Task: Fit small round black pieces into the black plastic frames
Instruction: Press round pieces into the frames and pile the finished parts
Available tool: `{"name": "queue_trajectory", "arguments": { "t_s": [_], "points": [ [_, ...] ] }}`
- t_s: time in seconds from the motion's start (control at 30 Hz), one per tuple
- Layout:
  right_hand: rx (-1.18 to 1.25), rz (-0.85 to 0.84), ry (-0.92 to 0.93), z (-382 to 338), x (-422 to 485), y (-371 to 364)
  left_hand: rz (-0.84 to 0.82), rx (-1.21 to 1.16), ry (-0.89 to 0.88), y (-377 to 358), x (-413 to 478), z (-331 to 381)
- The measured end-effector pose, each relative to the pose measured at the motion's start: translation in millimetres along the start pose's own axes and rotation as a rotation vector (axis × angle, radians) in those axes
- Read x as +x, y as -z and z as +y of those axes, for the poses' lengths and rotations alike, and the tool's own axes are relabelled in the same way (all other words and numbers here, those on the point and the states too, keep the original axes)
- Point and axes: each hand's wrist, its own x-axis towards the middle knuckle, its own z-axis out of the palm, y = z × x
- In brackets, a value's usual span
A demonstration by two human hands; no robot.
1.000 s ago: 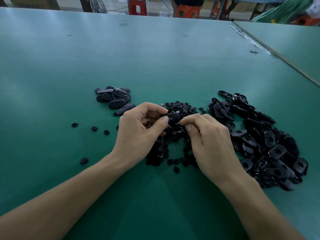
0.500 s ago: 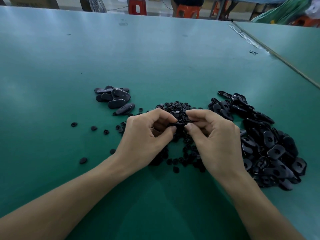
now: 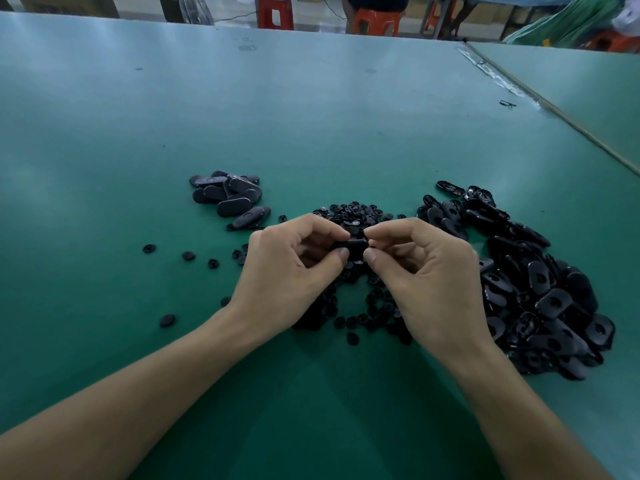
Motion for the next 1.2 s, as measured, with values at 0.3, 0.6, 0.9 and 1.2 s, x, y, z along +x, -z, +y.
{"name": "queue_trajectory", "arguments": {
  "t_s": [0.3,0.6,0.9,1.2],
  "points": [
    [0.037,-0.006,-0.056,0.7,-1.8,-1.7,-0.025,-0.047,-0.065,-0.8,-3.7,6.0],
    [-0.032,0.025,-0.039,-0.8,-3.4,-2.5,-0.016,-0.061,-0.055,-0.8,-2.9,3.8],
    [-0.107,-0.011,-0.019,-3.5,-5.7,-4.7,-0.010,-0.026,-0.062,-1.8,-2.4,4.9],
    [-0.160,-0.064,0.004,-5.4,-8.1,-5.9,-0.051,0.029,-0.119,-2.5,-3.4,1.5]
  ]
}}
